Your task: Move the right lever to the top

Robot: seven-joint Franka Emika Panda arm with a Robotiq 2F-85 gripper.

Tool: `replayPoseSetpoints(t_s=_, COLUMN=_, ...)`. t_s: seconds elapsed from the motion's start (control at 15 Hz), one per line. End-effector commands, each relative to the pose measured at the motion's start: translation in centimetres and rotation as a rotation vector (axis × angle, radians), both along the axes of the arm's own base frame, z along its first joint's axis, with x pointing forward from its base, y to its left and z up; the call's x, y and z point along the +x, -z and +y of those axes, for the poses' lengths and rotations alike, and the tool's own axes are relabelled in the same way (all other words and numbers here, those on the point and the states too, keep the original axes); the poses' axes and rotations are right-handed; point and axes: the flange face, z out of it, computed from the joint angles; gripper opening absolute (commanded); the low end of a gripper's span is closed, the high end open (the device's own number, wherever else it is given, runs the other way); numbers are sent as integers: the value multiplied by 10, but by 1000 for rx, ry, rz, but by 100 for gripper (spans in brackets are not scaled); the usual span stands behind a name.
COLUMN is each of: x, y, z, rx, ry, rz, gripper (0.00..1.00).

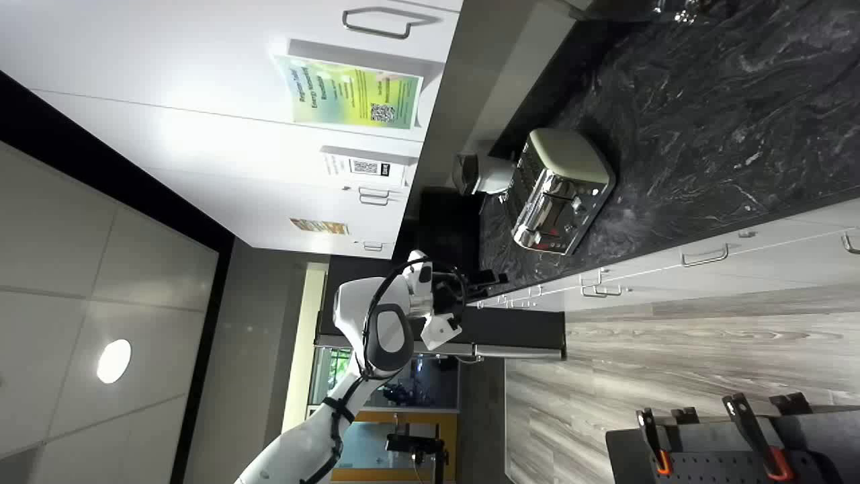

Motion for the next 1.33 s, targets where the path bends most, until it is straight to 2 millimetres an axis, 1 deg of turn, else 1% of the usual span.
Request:
replayPoseSetpoints(t_s=0.0, x=0, y=-1, z=0, rx=0, ry=0, rz=1, gripper=100)
replayPoseSetpoints(t_s=0.27, x=0, y=-1, z=0, rx=0, ry=0, rz=1, gripper=100)
replayPoseSetpoints(t_s=0.53, x=10, y=1, z=-10, rx=-13, ry=-8, rz=-38, gripper=100)
replayPoseSetpoints(t_s=0.87, x=30, y=7, z=-37, rx=-90, ry=-49, rz=-82, gripper=100)
replayPoseSetpoints(t_s=1.13, x=48, y=18, z=-62, rx=-205, ry=-146, rz=-91, gripper=100)
replayPoseSetpoints(t_s=1.27, x=60, y=30, z=-69, rx=-239, ry=-184, rz=-101, gripper=100)
